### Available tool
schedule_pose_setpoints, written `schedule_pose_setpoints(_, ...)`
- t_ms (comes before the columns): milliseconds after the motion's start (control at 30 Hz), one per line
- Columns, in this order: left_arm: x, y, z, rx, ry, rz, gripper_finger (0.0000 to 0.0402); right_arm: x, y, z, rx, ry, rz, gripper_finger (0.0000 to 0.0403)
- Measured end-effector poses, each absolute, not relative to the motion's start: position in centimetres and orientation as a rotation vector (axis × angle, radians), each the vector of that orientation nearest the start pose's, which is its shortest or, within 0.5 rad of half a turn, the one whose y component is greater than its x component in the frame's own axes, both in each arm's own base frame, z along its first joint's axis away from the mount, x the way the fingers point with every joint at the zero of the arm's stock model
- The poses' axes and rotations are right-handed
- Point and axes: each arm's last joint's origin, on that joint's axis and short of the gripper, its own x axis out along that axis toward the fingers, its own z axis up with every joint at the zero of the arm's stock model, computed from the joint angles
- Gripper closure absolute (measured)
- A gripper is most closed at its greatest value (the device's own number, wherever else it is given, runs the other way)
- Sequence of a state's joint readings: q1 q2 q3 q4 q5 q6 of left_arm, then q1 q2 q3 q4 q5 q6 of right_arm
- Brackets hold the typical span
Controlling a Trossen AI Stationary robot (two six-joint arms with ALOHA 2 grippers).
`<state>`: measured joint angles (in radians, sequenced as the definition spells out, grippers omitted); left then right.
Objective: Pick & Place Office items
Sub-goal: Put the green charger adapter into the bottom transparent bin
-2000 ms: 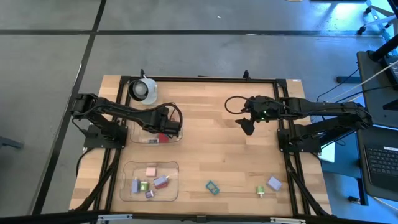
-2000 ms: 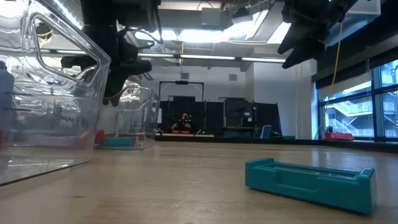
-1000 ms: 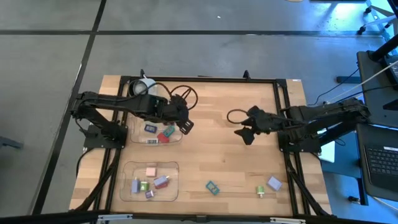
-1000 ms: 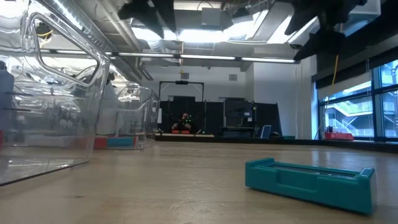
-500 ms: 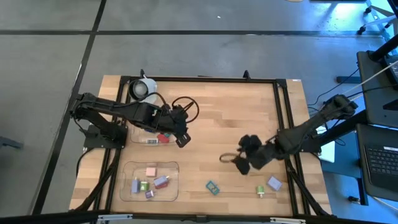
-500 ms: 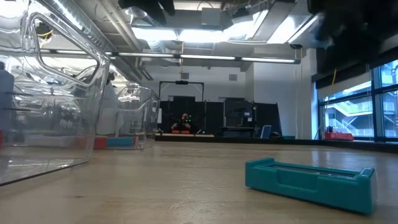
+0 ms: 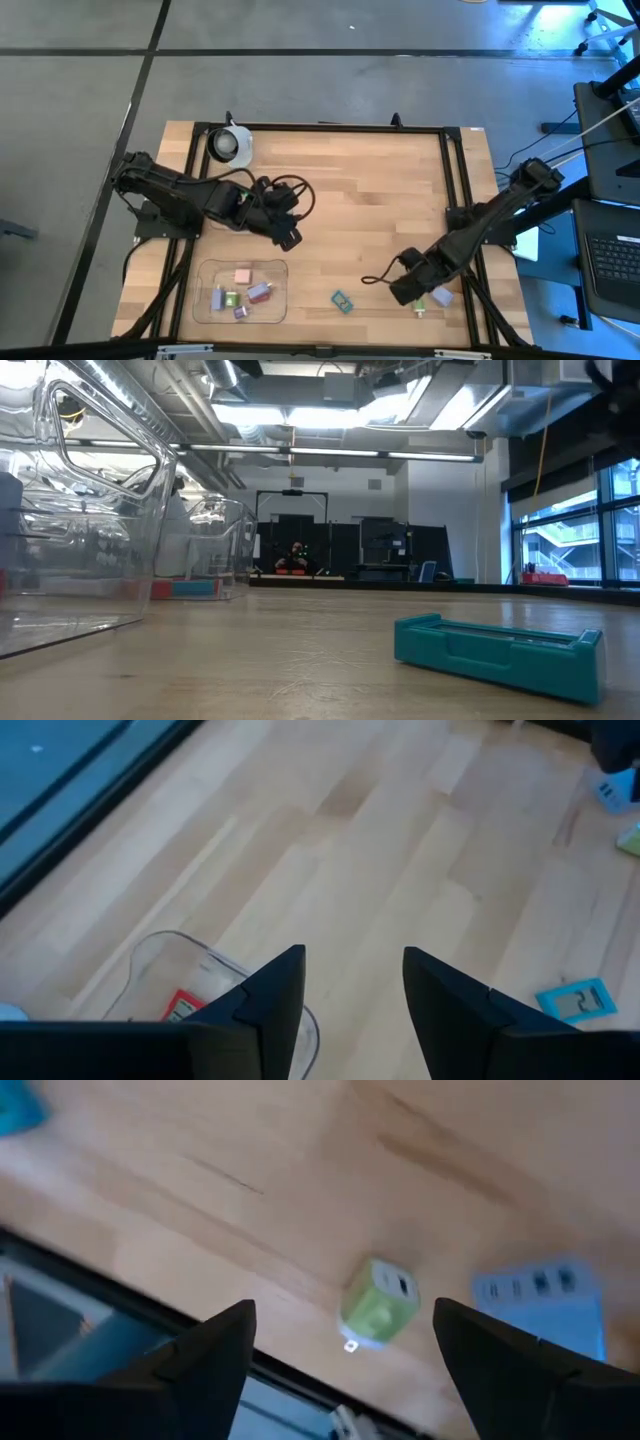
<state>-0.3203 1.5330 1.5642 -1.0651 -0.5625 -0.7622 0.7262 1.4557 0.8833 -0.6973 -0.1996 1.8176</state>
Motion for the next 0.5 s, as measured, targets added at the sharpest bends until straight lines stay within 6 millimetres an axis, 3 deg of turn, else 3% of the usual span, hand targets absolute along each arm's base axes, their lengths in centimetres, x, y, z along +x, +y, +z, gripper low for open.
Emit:
schedule_pose_setpoints(300,28.8,-8.5,35.6,-0.25,0.771,0.55,0.0239,17.2,20.4,16.4,1.254,1.528,-0.894,0.0109)
schedule_pose_setpoints(500,28.8,-8.4,35.6,-0.244,0.762,0.564,0.0238,17.2,21.6,14.6,1.269,1.5,-0.954,0.0115)
